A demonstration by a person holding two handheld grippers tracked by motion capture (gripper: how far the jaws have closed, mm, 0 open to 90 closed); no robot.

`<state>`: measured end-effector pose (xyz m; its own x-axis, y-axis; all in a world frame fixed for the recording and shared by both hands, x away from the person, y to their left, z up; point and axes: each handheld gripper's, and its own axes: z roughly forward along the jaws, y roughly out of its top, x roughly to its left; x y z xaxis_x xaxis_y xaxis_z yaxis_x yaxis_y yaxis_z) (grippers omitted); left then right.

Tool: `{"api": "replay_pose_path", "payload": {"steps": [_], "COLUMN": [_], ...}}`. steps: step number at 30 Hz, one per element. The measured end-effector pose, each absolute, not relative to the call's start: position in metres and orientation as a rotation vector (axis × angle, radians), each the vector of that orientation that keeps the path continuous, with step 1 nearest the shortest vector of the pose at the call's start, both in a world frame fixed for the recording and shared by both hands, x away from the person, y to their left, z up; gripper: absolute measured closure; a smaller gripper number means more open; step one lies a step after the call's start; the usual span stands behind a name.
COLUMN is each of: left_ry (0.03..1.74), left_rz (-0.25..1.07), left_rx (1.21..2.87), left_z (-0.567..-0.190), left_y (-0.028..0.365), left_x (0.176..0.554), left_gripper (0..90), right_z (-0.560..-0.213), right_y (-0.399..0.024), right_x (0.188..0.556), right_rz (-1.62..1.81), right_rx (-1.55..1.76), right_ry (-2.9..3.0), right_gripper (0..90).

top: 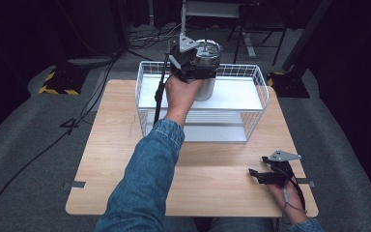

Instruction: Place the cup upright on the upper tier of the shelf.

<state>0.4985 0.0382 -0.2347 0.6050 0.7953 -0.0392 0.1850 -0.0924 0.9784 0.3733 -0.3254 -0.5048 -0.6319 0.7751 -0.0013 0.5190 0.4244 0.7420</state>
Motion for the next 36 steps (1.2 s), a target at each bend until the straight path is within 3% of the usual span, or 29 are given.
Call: {"api": "replay_pose_path", "payload": {"steps": [13,36], "left_ry": [0.800,0.760], "left_rz": [0.602,0.563], "left_rx": [1.604,1.666], "left_z": [-0.220,-0.237], "left_y": [0.067,0.119], "left_x": [0.453,0.374], "left_gripper": [0.0,0.0], "right_z": [-0.505,-0.505], "right_y": [-0.325,-0.325], "right_x": [0.375,0.375], "right_rz": [1.036,1.034], "right_rx": [1.110,1.102], "right_ry": [2.344,2.350], "right_gripper": [16.9,16.4]}}
